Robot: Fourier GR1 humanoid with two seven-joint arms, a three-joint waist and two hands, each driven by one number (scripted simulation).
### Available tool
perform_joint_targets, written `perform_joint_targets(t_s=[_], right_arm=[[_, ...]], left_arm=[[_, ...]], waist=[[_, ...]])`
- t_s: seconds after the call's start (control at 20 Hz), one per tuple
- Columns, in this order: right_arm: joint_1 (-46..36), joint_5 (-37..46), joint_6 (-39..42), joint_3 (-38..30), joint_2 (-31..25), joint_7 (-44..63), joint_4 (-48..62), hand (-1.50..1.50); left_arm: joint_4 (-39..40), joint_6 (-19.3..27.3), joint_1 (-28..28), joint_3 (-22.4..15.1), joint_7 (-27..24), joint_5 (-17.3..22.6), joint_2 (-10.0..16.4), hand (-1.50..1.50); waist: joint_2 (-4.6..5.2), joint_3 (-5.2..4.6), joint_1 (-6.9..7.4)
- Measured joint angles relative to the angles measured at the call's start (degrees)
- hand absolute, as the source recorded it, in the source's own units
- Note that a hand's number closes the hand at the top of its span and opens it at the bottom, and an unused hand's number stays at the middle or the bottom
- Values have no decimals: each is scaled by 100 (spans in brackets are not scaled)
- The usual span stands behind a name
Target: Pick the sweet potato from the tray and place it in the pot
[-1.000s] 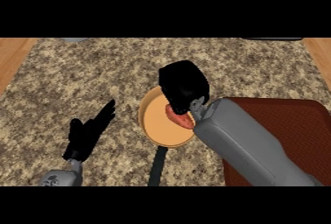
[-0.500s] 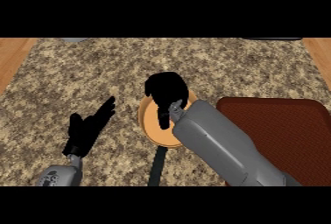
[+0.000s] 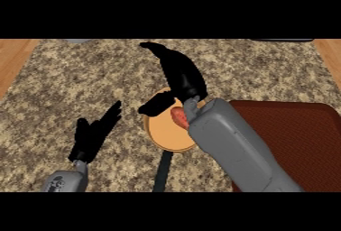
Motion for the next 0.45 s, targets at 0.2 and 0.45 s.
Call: perform_joint_targets(t_s=[0.2,0.45], right_arm=[[52,-148,-769,-539,5,-251,-58,-150],[285,-600,-917,-1281,-208,-635,-451,-150]], left_arm=[[-45,45,67,24,-35,-18,-11,0],[-53,38,102,82,1,-7,10,0]], waist=[[-13,-2,-63],[-27,-2,-141]])
